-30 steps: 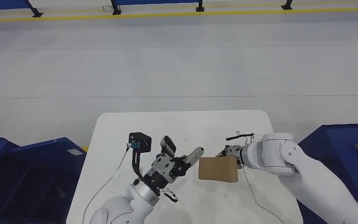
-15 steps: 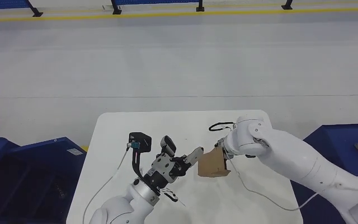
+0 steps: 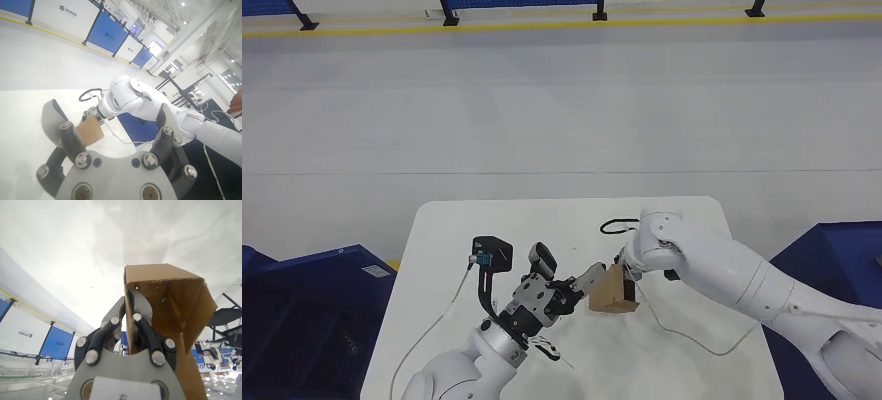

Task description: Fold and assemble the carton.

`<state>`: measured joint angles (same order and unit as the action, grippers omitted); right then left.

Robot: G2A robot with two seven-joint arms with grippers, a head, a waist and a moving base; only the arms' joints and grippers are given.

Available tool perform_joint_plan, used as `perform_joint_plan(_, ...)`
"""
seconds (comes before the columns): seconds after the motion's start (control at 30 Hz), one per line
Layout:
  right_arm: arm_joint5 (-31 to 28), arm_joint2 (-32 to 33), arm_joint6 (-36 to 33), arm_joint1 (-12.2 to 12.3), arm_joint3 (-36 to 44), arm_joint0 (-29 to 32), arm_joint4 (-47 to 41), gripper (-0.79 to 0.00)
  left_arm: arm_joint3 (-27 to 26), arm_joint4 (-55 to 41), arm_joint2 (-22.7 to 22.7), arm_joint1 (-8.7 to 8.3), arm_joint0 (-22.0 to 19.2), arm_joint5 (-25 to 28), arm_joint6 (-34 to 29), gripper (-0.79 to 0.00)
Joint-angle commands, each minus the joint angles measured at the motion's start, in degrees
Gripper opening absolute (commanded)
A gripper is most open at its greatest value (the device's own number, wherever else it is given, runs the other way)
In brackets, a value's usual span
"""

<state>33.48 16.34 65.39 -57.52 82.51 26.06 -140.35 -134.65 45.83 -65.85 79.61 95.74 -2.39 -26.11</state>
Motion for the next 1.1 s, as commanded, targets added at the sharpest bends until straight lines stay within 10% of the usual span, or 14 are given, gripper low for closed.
perform_joint_plan(0.0,0.3,0.1,-0.7,-0.7,-0.8,-0.3,0.6,-0.419,0.0,0.0,0.0,0.00,0.0,0.0,0.0,0.000)
perform_joint_plan(0.37,1.6,9.3,-10.6,1.5,7.0,0.9,2.7,-0.459,0.0,0.0,0.0,0.00,0.0,0.0,0.0,0.000)
perform_joint_plan(0.47,1.6,14.6,-16.7,4.0,12.2,3.7,8.8,-0.782,0.0,0.0,0.0,0.00,0.0,0.0,0.0,0.000)
perform_joint_plan(0.6,9.7,22.0,-34.9,7.5,20.0,8.3,27.4,-0.785,0.0,0.0,0.0,0.00,0.0,0.0,0.0,0.000)
perform_joint_plan(0.87,-9.9,27.1,-82.7,12.9,12.7,19.0,84.4,-0.785,0.0,0.0,0.0,0.00,0.0,0.0,0.0,0.000)
perform_joint_plan(1.07,-23.4,28.4,-93.7,13.4,3.6,19.0,96.6,-0.785,0.0,0.0,0.0,0.00,0.0,0.0,0.0,0.000)
